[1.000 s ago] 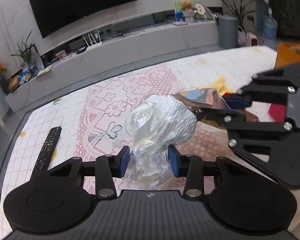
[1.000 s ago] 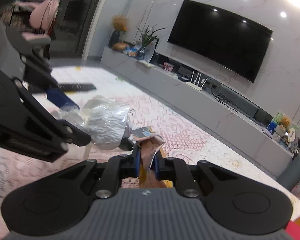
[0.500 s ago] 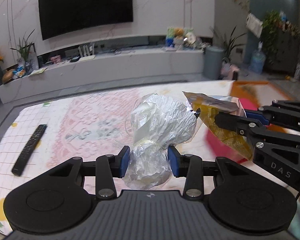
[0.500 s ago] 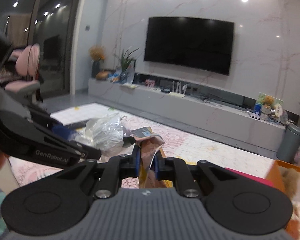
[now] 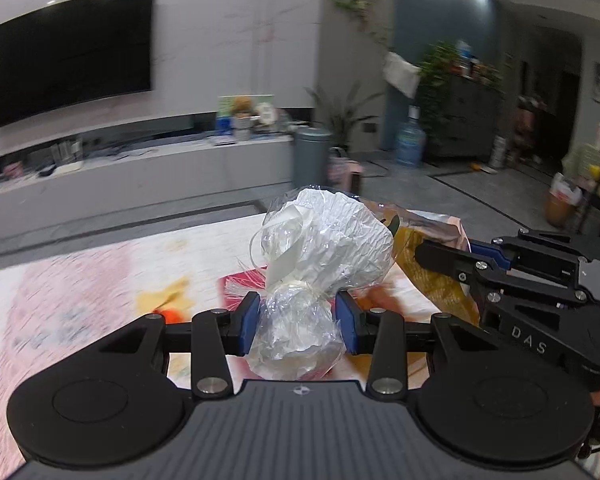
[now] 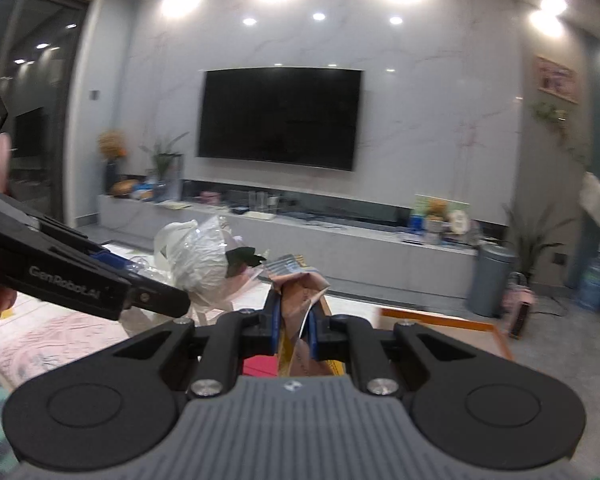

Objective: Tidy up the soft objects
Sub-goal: 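Carry the plastic bundle with the left tool while the right tool carries the snack packet toward the orange box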

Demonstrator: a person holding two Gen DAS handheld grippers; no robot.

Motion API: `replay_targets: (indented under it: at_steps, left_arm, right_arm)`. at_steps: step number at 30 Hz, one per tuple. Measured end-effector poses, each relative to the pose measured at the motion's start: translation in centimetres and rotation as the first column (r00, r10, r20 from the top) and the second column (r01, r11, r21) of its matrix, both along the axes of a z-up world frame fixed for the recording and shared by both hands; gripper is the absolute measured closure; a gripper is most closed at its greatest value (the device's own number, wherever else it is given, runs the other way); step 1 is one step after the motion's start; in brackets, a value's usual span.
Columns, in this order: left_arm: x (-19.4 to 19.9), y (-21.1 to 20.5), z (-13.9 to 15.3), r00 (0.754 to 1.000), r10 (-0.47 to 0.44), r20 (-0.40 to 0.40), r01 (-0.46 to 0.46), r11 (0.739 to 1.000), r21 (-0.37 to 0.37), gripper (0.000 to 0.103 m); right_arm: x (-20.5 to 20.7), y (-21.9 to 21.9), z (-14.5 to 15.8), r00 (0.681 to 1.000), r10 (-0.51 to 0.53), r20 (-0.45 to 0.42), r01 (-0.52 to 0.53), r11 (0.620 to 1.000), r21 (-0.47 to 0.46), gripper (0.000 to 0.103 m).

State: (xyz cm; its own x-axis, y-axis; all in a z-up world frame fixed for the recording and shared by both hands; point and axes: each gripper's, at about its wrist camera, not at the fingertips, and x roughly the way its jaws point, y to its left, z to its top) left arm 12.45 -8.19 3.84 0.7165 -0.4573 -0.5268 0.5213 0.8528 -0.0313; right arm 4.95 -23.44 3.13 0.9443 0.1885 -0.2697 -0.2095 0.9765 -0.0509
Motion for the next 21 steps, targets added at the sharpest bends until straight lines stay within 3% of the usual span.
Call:
replay_targets:
  at_steps: [9,17,21]
  left_arm:
    - [2.3,-9.5,-0.7,0.992,-0.124,0.010,0.123,0.990,0.068,0.056]
    - [5.5,-15.0,-2.5,0.992,-0.127,-0.018,0.128,0.980,0.152,0.056]
    - [7.6,-17.1,-4.0,0.991,-0.120,-0.056,0.129,0.972,0.195,0.056]
  right_arm:
    - [-0.4,-8.7,0.5,0.991,-0.133,0.000,0.133,0.991,-0.012,0.092]
    - [5.6,-15.0,-0.6,0.983,-0.157,-0.096,0.165,0.983,0.076,0.092]
    - [9.9,-16.6,-2.1,0.973,-0.156,-0.169,0.168,0.984,0.057,0.092]
